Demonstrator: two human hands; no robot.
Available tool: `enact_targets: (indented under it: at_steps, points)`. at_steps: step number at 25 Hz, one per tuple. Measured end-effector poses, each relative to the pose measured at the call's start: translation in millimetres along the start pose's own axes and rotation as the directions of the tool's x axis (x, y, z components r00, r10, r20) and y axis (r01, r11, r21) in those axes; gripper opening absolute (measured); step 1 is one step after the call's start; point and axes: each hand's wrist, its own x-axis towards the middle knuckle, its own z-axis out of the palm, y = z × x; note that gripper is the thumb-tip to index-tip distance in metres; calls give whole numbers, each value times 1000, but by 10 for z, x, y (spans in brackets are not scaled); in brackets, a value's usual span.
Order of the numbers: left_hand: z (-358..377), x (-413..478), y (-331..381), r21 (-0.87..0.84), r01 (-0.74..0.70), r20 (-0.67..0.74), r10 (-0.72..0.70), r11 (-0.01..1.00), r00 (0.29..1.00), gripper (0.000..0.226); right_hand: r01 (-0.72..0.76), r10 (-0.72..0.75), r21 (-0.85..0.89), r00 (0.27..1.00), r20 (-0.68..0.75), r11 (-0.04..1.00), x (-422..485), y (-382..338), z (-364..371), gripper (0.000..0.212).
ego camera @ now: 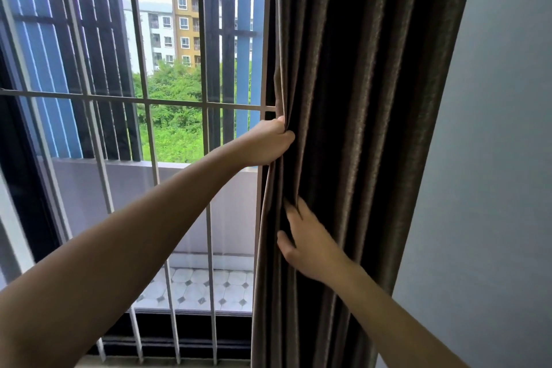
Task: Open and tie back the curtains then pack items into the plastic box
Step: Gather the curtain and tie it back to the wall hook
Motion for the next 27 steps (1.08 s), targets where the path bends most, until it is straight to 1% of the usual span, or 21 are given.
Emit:
enact_targets:
  at_steps: [3, 5, 10, 12, 15, 17, 18, 20, 21, 22, 23, 24, 25, 26, 27]
  points:
    - [29, -29, 33, -87, 14, 22, -12, 996, 1000, 23, 22, -20, -36, 998, 52, 999, -65, 19, 2, 64]
    - [24, -47, 79, -118, 10, 38, -5, 993, 999, 24, 22, -16, -71, 997, 78, 997, -72, 49, -65, 63]
    - [65, -57, 135, -189, 21, 69, -8, 982, 998, 22, 19, -4, -166, 996, 93, 986, -79, 111, -108, 61]
    - [63, -59, 135, -189, 16, 80, 0, 982, 997, 19, 7, 13, -186, 994, 104, 983, -80, 70, -93, 64]
    - [75, -57, 115, -114, -81, 105, 93, 990, 990, 16, 26, -3, -215, 994, 109, 976, -91, 6, -74, 67]
    - [95, -36, 81, -2, -144, 69, 144, 990, 987, 19, 63, -31, -264, 992, 122, 963, -108, 8, -104, 66]
    - [106, -29, 68, 43, -151, 46, 149, 988, 988, 18, 82, -43, -285, 989, 139, 955, -112, 24, -151, 64]
    - [115, -42, 67, 66, -124, 14, 123, 990, 992, 25, 152, -108, -312, 982, 153, 938, -103, 81, -295, 56]
    - [110, -53, 63, 62, -104, 4, 104, 993, 995, 28, 200, -179, -325, 979, 96, 924, -85, 105, -379, 49]
    - [101, -66, 58, 57, -93, -4, 93, 994, 996, 29, 224, -245, -343, 969, -20, 912, -59, 137, -453, 43]
    - [90, -81, 56, 53, -81, -9, 82, 995, 997, 27, 216, -290, -346, 941, -177, 913, -27, 164, -529, 38]
    - [81, -92, 48, 52, -76, -14, 77, 996, 997, 24, 185, -300, -328, 890, -344, 926, 6, 174, -610, 36]
    - [73, -108, 48, 48, -73, -18, 74, 996, 997, 22, 137, -275, -299, 826, -492, 944, 44, 173, -694, 36]
    - [66, -120, 52, 41, -74, -19, 75, 996, 997, 24, 79, -219, -253, 774, -594, 964, 79, 153, -781, 37]
    - [65, -129, 57, 34, -77, -18, 78, 996, 997, 28, 23, -147, -197, 747, -648, 980, 125, 136, -860, 42]
